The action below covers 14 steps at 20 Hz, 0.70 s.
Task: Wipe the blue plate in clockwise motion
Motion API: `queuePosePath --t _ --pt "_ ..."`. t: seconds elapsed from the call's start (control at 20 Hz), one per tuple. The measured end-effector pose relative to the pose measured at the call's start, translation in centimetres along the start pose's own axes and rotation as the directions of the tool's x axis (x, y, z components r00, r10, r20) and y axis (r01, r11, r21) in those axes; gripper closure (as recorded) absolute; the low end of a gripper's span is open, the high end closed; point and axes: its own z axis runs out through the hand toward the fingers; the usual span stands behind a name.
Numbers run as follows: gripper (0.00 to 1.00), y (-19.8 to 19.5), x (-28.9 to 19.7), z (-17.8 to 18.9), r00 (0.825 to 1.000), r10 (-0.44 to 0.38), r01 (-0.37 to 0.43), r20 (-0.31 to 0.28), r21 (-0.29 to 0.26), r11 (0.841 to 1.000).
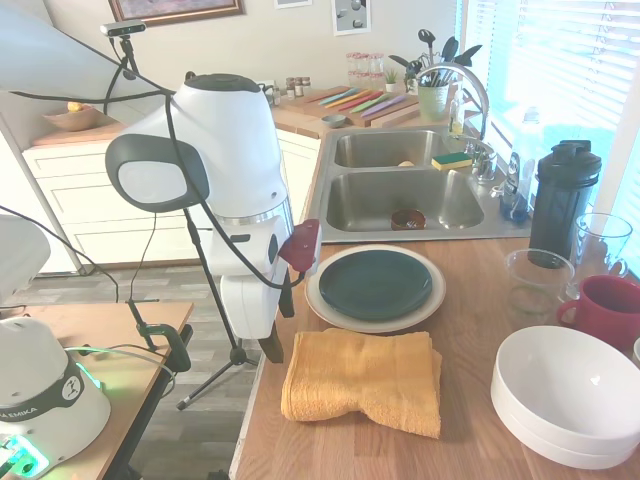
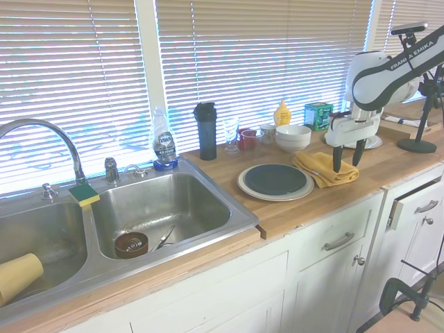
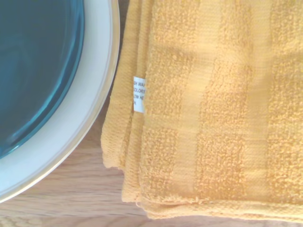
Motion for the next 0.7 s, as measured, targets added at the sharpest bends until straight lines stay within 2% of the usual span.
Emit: queuePosePath --t 0.3,0.7 --pt "0.00 -0.3 0.8 0.0 1.000 0.009 -0.009 0.006 -0.001 1.000" --pt "0.00 -1.9 6.3 -0.3 0.998 0.048 -0.047 0.044 -0.016 0.999"
